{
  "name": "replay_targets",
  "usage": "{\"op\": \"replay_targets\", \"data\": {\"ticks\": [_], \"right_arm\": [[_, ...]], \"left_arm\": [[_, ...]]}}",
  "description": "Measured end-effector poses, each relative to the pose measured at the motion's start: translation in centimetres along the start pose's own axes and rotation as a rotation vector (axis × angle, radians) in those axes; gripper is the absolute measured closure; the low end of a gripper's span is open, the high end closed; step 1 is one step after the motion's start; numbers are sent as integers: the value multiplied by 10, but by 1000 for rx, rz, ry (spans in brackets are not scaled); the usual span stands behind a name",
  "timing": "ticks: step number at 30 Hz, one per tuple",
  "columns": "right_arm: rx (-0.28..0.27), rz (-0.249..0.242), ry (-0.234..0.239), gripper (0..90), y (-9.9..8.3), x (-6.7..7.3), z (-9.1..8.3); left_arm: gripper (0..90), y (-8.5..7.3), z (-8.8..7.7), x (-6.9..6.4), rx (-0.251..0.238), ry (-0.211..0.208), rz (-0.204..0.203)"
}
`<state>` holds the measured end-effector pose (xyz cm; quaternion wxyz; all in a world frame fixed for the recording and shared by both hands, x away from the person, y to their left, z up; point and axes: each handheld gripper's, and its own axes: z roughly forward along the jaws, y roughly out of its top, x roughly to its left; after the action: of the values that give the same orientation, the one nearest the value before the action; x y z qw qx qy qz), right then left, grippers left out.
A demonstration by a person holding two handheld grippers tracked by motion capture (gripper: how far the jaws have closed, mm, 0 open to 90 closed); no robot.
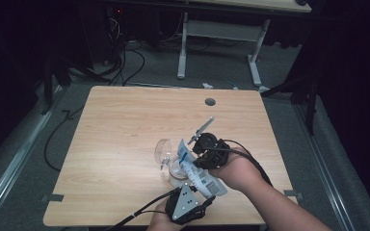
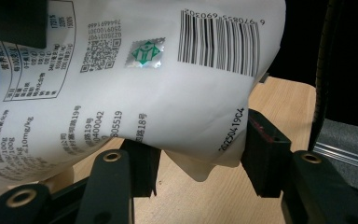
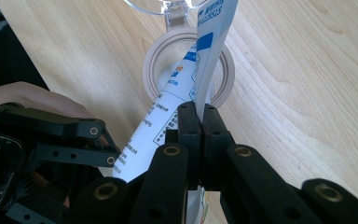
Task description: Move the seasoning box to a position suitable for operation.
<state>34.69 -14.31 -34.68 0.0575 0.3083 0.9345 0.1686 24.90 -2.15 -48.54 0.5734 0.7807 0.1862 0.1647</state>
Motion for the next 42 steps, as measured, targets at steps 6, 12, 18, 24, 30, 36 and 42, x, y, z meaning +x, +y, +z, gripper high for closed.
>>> {"op": "replay_targets", "data": {"ticks": [6, 12, 18, 24, 30, 36, 42], "right_arm": [[4, -1, -2, 893, 1, 0, 0], [1, -1, 2, 894, 2, 1, 0], [0, -5, 2, 894, 2, 1, 0], [4, -4, 3, 895, 2, 1, 0], [7, -5, 1, 895, 3, 1, 0], [4, -7, 3, 895, 4, 0, 1], [5, -9, 2, 895, 5, 0, 1]], "left_arm": [[521, 0, 0, 0, -3, 0, 0], [520, 1, 0, 0, -7, 1, 1], [520, 1, -1, 0, -4, 1, 6], [520, 2, -1, 0, -3, 1, 8], [520, 2, -1, 0, -5, 0, 4], [519, 3, -1, 1, -7, -1, 3], [519, 3, -1, 1, -10, 0, 3]]}}
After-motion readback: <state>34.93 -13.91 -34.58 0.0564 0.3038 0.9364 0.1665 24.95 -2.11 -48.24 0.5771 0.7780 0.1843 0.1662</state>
